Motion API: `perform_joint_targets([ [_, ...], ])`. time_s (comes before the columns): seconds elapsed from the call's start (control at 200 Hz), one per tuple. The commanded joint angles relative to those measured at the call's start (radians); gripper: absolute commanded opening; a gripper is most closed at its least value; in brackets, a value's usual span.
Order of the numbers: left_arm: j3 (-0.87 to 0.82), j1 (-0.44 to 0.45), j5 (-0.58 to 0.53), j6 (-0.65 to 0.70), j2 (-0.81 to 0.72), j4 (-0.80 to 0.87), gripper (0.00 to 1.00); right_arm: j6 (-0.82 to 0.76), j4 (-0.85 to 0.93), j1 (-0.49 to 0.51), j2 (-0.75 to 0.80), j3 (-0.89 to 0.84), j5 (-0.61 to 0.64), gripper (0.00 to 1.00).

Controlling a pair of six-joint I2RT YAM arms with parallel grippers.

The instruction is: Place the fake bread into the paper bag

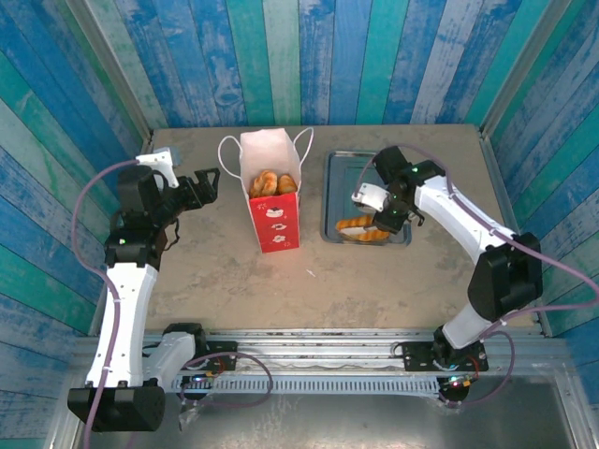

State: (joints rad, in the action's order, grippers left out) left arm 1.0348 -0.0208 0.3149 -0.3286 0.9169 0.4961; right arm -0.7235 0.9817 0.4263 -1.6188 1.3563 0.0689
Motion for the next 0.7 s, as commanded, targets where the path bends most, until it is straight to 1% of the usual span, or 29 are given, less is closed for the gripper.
perform_joint_targets([
  [0.0, 0.022, -0.005, -0.001, 0.019, 0.004, 0.002, 0.94, -0.149, 0.060, 0.012, -0.021, 0.030, 0.053, 0.59],
  [0.185, 0.025, -0.005, 0.000, 0.015, 0.001, 0.004, 0.94, -0.152, 0.071, 0.027, -0.037, 0.038, 0.079, 0.58],
  [0.351, 0.028, -0.005, -0.003, 0.015, 0.000, 0.007, 0.94, -0.150, 0.072, 0.032, -0.036, 0.041, 0.100, 0.48],
  [0.511, 0.032, -0.006, -0.001, 0.010, -0.002, 0.008, 0.94, -0.143, 0.058, 0.032, -0.004, 0.050, 0.107, 0.37],
  [0.696, 0.033, -0.005, 0.002, -0.010, -0.014, -0.007, 0.94, -0.111, 0.011, 0.032, 0.063, 0.058, 0.104, 0.30],
])
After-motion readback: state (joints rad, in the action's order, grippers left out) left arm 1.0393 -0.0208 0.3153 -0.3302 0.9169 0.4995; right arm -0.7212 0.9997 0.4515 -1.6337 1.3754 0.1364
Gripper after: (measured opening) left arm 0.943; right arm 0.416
